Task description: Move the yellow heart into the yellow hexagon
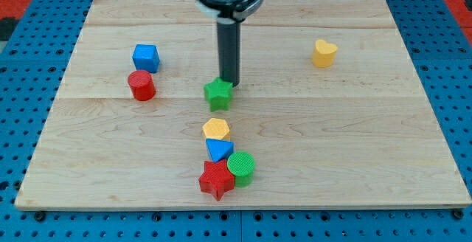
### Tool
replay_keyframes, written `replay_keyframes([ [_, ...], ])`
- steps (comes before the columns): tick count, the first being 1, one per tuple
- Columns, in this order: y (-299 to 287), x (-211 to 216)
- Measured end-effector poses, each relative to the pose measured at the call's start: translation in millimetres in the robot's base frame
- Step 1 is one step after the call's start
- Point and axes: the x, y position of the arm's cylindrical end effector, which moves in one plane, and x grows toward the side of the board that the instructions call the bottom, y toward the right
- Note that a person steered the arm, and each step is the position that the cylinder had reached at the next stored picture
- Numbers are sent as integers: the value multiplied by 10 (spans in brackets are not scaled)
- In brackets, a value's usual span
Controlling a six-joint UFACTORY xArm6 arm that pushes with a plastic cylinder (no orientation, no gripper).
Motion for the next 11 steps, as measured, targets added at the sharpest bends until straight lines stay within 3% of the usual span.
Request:
replay_keyframes([
  [1, -169, 265],
  [2, -178, 258],
  [3, 353, 15],
  [4, 1563, -112],
  [5, 2490, -636],
  [6, 2598, -993],
  [8, 718, -376],
  [9, 129, -74],
  [11, 664, -82],
])
